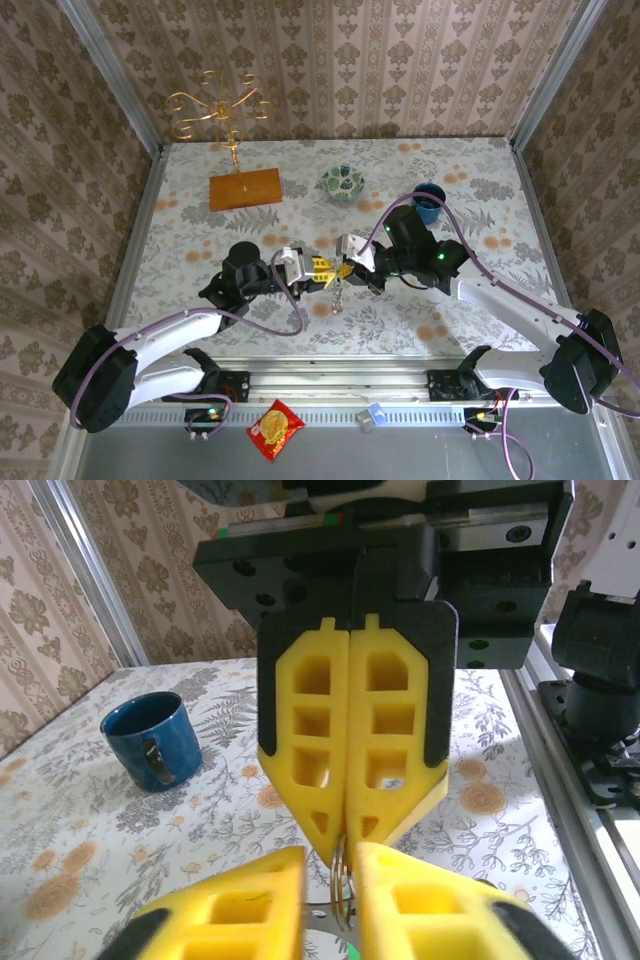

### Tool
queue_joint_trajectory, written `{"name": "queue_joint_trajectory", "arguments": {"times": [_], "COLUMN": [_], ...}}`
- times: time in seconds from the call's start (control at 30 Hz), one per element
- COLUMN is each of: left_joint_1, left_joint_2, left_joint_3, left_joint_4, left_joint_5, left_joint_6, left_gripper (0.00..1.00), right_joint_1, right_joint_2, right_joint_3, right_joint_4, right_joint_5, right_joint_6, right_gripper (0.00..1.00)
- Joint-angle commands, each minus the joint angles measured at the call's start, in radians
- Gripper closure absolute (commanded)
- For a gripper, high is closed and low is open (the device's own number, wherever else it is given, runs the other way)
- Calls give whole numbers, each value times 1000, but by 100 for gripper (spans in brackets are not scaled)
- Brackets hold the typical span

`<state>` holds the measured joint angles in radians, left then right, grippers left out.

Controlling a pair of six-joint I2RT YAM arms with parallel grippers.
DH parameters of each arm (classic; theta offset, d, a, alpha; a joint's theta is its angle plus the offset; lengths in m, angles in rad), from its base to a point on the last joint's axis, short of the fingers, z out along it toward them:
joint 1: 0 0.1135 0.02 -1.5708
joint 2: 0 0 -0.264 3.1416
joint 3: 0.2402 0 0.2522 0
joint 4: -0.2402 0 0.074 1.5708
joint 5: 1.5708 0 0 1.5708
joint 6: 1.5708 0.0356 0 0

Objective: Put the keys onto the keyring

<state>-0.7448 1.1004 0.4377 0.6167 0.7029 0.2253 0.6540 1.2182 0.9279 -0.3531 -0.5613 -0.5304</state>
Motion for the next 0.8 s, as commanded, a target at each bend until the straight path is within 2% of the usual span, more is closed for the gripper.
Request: {"name": "queue_joint_trajectory", "arguments": {"times": [0.0, 0.23, 0.5, 0.77], "left_joint_1": [-2, -2, -1, -1], "left_joint_2": [-31, -25, -5, 10], "left_joint_3": [-2, 33, 58, 73], "left_joint_4": [-48, -129, -150, -176], "left_joint_5": [-18, -8, 1, 12], "left_joint_6": [28, 65, 82, 90], "left_gripper": [76, 75, 76, 78], "right_joint_1": [-1, 28, 71, 92], "right_joint_2": [3, 42, 81, 96], "right_joint_3": [58, 134, 198, 227], "right_joint_4": [-66, -207, -269, -269], "right_joint_5": [21, 102, 156, 154], "right_joint_6": [-43, -118, -167, -174], "right_gripper": [100, 100, 100, 100]}}
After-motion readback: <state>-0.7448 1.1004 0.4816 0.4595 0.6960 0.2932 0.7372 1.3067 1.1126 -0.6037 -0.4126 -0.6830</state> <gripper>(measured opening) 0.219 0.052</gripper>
